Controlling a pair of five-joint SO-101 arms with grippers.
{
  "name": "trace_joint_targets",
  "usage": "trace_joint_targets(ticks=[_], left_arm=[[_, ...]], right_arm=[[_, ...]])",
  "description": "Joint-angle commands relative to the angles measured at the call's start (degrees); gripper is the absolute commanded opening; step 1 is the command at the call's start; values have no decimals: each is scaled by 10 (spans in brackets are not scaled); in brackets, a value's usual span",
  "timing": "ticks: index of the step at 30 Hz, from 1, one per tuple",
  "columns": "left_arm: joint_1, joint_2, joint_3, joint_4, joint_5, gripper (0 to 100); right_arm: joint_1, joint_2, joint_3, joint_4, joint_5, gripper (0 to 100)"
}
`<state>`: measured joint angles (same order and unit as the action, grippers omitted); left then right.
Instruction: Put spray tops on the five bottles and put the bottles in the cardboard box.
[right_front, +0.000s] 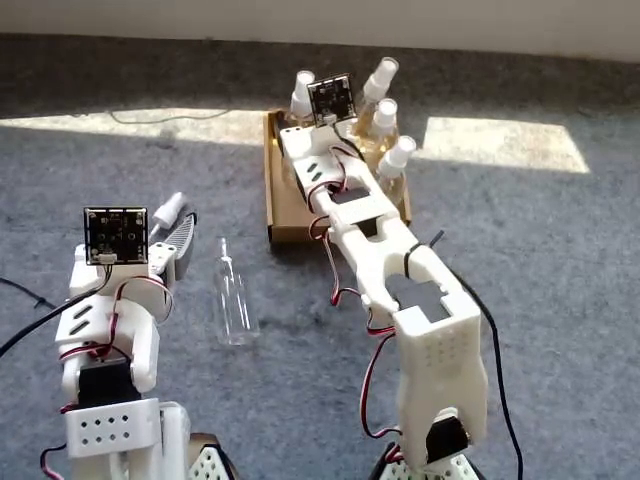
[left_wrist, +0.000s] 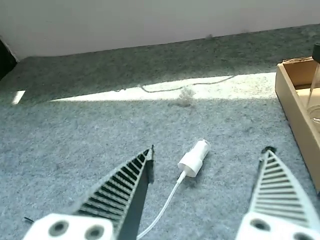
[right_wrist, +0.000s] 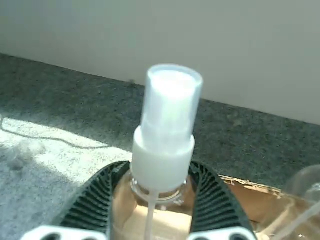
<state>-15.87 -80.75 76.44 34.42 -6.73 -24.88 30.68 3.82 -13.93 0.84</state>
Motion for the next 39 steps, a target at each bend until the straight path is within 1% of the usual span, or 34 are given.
trace_joint_targets(ticks=[1,3,5,9,14,18,23,26,29,34,39], left_arm=[[9,-7,-3,-9,7,298],[9,-7,-3,-9,7,298],[9,-7,-3,-9,7,298],[9,-7,-3,-9,7,298],[9,-7,-3,-9,7,298],[9,-7,-3,-9,7,298],[9,-7,-3,-9,7,298],[9,-7,-3,-9,7,298],[9,-7,-3,-9,7,298],[9,-7,-3,-9,7,298],[9,-7,-3,-9,7,298]], right_arm=[[-6,-13,-29,-12,26,7],[-16,-13,-29,-13,75,7],[-20,-13,-28,-17,93,7],[-20,-12,-13,-60,89,7],[-20,-12,4,-75,89,14],[-20,-10,5,-75,88,73],[-20,-9,5,-73,87,75],[-20,-9,6,-71,62,77],[-20,-9,6,-71,60,81],[-20,-10,21,-71,57,166],[-20,-10,25,-71,59,177]])
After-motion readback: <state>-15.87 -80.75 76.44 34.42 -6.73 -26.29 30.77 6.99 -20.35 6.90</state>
